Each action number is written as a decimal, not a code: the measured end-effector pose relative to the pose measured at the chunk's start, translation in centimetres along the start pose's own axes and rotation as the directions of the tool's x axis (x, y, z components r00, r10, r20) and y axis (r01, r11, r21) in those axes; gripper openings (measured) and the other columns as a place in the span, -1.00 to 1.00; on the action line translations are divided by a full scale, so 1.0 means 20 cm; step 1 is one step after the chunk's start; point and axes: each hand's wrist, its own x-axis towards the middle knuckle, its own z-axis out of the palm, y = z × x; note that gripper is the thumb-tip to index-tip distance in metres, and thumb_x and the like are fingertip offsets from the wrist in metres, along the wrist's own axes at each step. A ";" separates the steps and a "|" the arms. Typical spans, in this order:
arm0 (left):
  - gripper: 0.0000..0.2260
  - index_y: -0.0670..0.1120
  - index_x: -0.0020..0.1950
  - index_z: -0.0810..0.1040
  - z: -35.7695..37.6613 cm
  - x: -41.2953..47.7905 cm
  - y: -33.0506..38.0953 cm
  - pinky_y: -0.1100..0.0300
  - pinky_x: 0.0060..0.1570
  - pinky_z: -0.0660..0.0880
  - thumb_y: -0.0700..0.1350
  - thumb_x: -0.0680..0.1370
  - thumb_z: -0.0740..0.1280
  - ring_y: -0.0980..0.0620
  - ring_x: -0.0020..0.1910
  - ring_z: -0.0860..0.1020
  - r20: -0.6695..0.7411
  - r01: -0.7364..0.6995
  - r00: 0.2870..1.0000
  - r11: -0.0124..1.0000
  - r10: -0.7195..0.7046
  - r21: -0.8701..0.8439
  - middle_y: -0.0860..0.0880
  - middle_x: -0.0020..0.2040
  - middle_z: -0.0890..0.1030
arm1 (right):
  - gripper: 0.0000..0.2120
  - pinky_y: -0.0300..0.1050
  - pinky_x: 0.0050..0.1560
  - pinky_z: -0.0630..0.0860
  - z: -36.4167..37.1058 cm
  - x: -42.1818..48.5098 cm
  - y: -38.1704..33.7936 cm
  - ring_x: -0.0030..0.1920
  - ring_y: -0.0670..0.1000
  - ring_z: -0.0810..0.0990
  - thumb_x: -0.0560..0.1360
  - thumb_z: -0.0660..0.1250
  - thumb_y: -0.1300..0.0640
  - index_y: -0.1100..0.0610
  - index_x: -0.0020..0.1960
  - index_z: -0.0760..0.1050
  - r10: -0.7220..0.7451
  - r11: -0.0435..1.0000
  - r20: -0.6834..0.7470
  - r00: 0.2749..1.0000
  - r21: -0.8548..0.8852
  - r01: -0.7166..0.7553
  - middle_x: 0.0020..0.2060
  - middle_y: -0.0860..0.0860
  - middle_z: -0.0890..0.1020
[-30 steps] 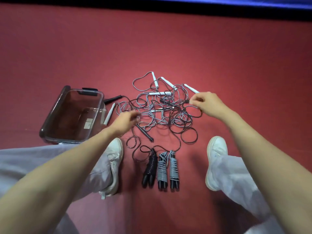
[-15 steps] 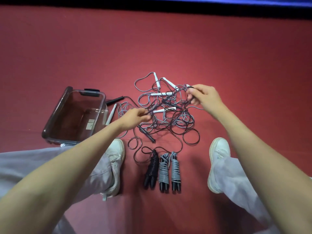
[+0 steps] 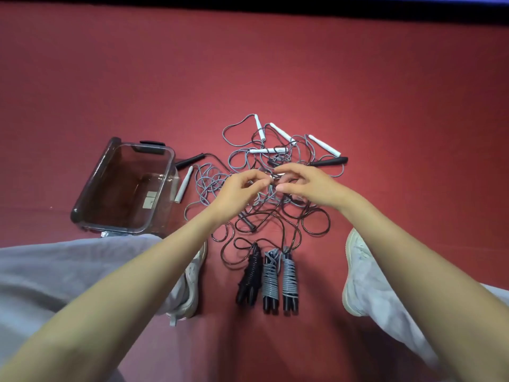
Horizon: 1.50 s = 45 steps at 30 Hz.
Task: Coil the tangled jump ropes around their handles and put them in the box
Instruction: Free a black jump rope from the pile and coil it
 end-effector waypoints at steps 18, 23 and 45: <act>-0.95 -0.14 -0.04 0.42 0.03 0.02 -0.24 0.15 -0.30 0.52 -0.21 0.59 0.29 0.05 -0.46 0.52 -0.027 0.197 0.980 0.958 -0.196 0.208 -0.12 -0.25 0.63 | -0.06 -0.26 0.14 0.40 0.02 0.00 0.21 0.11 -0.03 0.46 0.38 0.47 0.27 -0.07 0.57 0.00 0.027 0.924 -0.007 1.000 -0.382 -0.028 0.46 -0.07 0.16; -0.89 -0.02 -0.14 0.52 0.11 0.05 -0.14 0.29 -0.39 0.34 -0.10 0.59 0.31 0.24 -0.48 0.39 0.149 0.038 0.985 0.960 -0.082 0.278 0.08 -0.34 0.62 | -0.71 -0.16 -0.10 0.36 0.09 0.03 0.17 -0.17 -0.05 0.48 0.54 0.33 0.13 0.05 0.26 0.49 -0.134 0.909 -0.012 0.991 -0.399 0.118 0.04 -0.14 0.48; -0.73 -0.05 0.30 0.56 0.18 0.13 -0.06 0.08 -0.10 0.46 -0.05 0.64 0.22 -0.13 0.00 0.53 0.296 -0.354 0.933 0.668 0.205 0.654 -0.08 -0.01 0.52 | -0.55 -0.05 0.29 0.31 -0.04 -0.10 0.31 0.34 -0.01 0.26 0.45 0.46 0.07 0.08 0.29 0.44 -0.184 0.931 -0.343 0.921 -0.361 0.052 0.45 -0.01 0.19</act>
